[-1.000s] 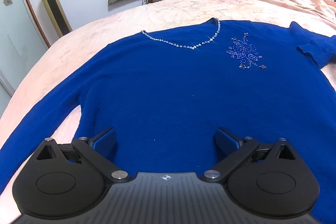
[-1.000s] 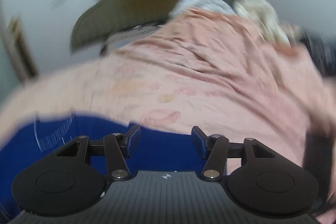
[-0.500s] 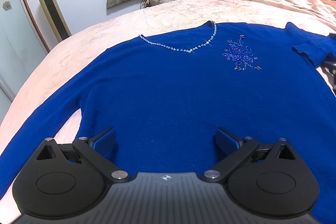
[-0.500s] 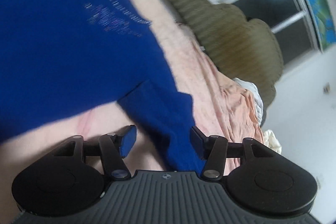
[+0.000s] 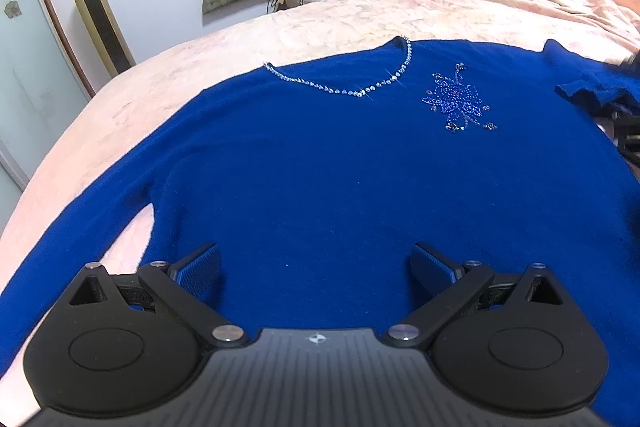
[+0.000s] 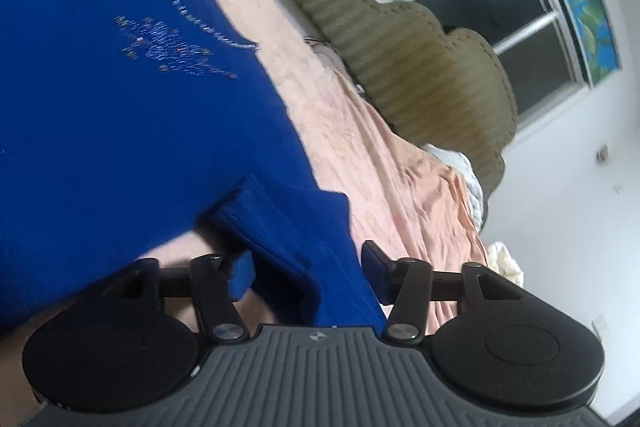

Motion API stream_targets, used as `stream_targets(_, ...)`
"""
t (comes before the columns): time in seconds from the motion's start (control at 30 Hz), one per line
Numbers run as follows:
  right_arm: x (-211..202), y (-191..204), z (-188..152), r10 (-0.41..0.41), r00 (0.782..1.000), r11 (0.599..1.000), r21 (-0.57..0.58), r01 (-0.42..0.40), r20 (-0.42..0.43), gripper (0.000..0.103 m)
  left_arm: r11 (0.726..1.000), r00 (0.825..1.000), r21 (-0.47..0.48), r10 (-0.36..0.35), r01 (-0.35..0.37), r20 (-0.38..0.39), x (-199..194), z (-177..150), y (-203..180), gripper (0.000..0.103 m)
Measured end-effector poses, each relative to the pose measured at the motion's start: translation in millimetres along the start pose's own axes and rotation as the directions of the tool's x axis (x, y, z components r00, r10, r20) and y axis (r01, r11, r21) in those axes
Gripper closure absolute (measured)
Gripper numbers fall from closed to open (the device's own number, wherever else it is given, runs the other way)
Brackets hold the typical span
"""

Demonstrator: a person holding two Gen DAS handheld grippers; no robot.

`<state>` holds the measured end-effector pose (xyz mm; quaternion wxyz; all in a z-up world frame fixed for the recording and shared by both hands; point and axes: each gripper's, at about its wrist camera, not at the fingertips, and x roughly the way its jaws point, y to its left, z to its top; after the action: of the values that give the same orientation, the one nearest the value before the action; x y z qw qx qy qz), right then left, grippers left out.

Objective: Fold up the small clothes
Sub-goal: 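Carry the held sleeve across the sweater body toward the neckline with the right tool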

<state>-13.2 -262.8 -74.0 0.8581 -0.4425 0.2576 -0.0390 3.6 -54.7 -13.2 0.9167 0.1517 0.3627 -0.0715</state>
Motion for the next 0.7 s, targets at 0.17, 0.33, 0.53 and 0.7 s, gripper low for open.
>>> stream_targets(0.17, -1, -14, 8, 0.043, 0.999, 0.991, 0.123, -0.043, 0.003, 0.098, 0.999, 1.000, -0.021, 0.024, -0.024, 0.003, 2, 3, 13, 0.001)
stream_targets(0.33, -7, -97, -6, 0.077, 0.996, 0.778, 0.623, -0.084, 0.038, 0.099, 0.998, 0.999, -0.055, 0.043, -0.042, 0.013, 7, 10, 28, 0.001)
stream_targets(0.53, -9, -186, -112, 0.020, 0.973, -0.299, 0.930, -0.212, 0.229, 0.095, 0.991, 0.999, -0.133, 0.019, -0.014, 0.042, 15, 13, 46, 0.001)
stream_targets(0.7, -15, -159, -101, 0.026, 0.959, -0.400, 0.882, -0.250, 0.284, 0.094, 0.986, 1.000, -0.169, -0.009, 0.011, 0.013, 26, 11, 55, 0.001)
